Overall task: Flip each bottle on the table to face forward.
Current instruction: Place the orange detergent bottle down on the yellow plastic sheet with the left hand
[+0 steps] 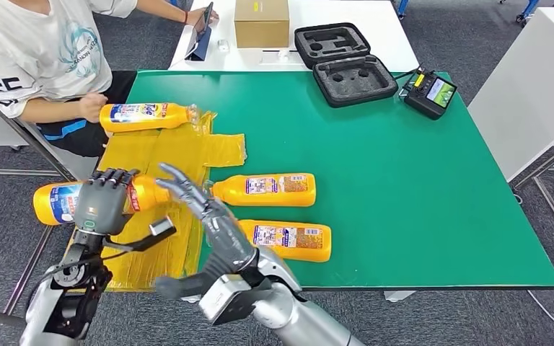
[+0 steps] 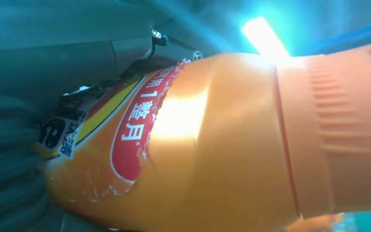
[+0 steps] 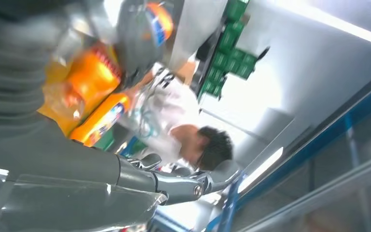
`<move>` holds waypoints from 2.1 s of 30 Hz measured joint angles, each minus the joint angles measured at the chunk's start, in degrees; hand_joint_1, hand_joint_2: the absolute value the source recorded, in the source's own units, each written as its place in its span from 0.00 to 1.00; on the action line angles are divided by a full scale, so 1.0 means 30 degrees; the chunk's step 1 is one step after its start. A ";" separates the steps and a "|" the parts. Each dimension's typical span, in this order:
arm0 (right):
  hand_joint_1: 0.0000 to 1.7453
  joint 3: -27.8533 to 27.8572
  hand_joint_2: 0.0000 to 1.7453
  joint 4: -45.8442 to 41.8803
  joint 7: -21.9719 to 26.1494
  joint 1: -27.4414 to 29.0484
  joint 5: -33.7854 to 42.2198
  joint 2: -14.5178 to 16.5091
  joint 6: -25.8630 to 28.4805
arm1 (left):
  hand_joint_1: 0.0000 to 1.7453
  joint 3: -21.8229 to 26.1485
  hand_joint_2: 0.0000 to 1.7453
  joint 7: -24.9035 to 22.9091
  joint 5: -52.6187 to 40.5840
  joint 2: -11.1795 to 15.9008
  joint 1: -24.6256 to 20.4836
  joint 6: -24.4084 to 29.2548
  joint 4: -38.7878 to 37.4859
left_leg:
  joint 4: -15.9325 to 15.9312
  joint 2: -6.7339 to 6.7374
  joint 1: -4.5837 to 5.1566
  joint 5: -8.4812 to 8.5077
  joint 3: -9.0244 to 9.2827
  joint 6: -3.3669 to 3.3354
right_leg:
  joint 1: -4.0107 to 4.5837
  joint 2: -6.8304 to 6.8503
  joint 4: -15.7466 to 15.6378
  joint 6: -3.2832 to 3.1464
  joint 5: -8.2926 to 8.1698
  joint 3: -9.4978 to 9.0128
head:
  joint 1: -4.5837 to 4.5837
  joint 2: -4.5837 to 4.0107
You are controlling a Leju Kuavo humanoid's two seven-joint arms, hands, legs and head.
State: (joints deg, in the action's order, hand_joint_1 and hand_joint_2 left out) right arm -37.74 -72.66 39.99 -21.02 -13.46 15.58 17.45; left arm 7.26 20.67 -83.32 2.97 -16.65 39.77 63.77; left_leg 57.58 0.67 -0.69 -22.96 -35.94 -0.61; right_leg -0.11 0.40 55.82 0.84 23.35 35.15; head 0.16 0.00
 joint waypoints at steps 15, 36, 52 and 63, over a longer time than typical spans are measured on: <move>0.00 -0.1195 1.00 0.0763 0.0000 -0.0406 -0.0288 0.0423 -0.0650 | 1.00 -0.1794 1.00 -0.1006 0.1497 0.0974 -0.2090 -0.0394 -0.4975 | 0.0000 -0.0018 -0.0005 -0.0003 -0.0023 0.0002 | 0.0006 -0.0001 -0.0001 -0.0002 0.0008 0.0010 | -0.0003 0.0000; 0.00 -0.1461 1.00 0.1794 -0.0106 -0.0480 -0.0250 0.0496 -0.0694 | 1.00 -0.2158 1.00 0.1783 0.9596 0.1368 -0.5790 -1.1323 -0.9059 | -0.0002 -0.0063 -0.0007 0.0036 -0.0016 0.0006 | 0.0006 0.0035 0.0001 -0.0002 0.0005 -0.0014 | 0.0002 0.0000; 0.00 -0.1461 1.00 0.2036 -0.0129 -0.0480 -0.0201 0.0629 -0.0628 | 0.00 -0.2951 0.75 0.1683 0.9932 0.1605 -0.7202 -1.2247 -1.0743 | -0.0001 -0.0061 -0.0006 0.0068 -0.0019 0.0000 | 0.0005 0.0037 0.0006 0.0006 -0.0005 -0.0015 | -0.0002 0.0000; 0.00 -0.1461 1.00 0.2293 -0.0455 -0.0601 -0.0281 0.0634 -0.0672 | 0.00 -0.3716 0.00 0.1258 0.9903 0.1525 -0.7336 -1.2486 -1.1417 | -0.0002 -0.0060 -0.0008 0.0068 -0.0019 0.0001 | 0.0006 0.0033 0.0006 0.0006 -0.0005 -0.0012 | -0.0002 0.0000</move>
State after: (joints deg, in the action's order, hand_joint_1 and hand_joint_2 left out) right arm -42.12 -65.78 38.62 -22.82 -14.30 17.49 15.43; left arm -3.89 24.44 -53.62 7.55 -38.66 2.31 29.52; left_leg 57.57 0.49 -0.72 -22.75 -35.99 -0.61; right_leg -0.10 0.49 55.84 0.85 23.33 35.11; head 0.15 0.00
